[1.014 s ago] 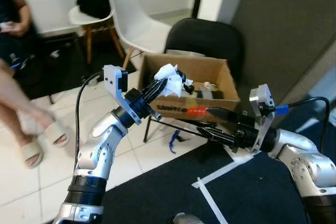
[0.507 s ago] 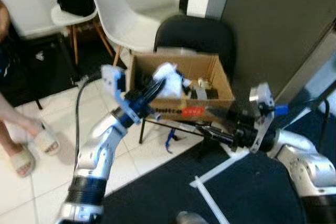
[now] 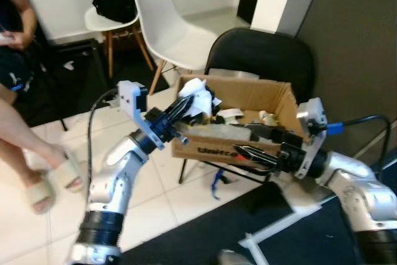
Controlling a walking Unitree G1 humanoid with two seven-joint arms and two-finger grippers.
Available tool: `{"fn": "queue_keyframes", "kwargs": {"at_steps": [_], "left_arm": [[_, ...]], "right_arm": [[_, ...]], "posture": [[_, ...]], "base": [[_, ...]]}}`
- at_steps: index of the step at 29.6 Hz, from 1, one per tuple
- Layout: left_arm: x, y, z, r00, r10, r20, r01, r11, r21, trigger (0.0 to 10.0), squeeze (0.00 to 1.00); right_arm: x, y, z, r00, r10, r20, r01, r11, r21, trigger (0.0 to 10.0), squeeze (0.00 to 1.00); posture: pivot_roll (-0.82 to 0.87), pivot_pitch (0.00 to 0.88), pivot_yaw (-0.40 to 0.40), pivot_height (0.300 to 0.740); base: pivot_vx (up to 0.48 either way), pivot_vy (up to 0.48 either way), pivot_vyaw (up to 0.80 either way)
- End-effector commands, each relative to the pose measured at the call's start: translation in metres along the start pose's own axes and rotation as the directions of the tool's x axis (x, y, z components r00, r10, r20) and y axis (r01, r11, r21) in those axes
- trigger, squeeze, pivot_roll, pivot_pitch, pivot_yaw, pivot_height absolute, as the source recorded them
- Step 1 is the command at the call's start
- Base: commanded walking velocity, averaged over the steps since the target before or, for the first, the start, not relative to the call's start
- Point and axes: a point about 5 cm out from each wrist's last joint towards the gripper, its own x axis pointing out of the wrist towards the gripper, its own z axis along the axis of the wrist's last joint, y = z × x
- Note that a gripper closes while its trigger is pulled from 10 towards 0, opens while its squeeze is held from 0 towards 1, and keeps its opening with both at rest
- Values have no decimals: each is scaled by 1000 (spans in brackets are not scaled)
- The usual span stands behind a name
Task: Picking trash to rubbish bin
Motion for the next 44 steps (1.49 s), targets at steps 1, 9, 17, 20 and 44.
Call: {"fn": "queue_keyframes", "kwargs": {"at_steps": [1, 9, 17, 20, 44], "left_arm": [[-5, 3, -2, 1000, 18, -2, -18, 1000, -8, 10000, 0], [-5, 3, -2, 1000, 20, 0, -20, 1000, -8, 10000, 0], [-5, 3, -2, 1000, 22, 1, -22, 1000, -8, 10000, 0], [-5, 3, -2, 1000, 23, 1, -23, 1000, -8, 10000, 0], [-16, 20, -22, 981, 122, -149, -144, 978, -150, 10000, 0]], "right_arm": [[1, 1, -3, 1000, 1, -11, -2, 1000, -3, 10000, 0], [2, 2, -4, 1000, -4, -24, 3, 1000, -14, 10000, 0], [1, 1, -3, 1000, -7, -20, 7, 1000, -14, 10000, 0], [1, 1, -3, 1000, -6, -20, 6, 1000, -15, 10000, 0], [-2, -1, -17, 991, -28, -132, 20, 998, -60, 10000, 0]], "posture": [[-82, 0, -16, 740], [-82, 0, -17, 740], [-82, 0, -16, 740], [-82, 0, -16, 740], [-83, 0, -17, 740]], "base": [[326, 0, 0], [322, 0, -682], [316, 0, 0], [309, 0, 0], [98, 0, 0]]}}
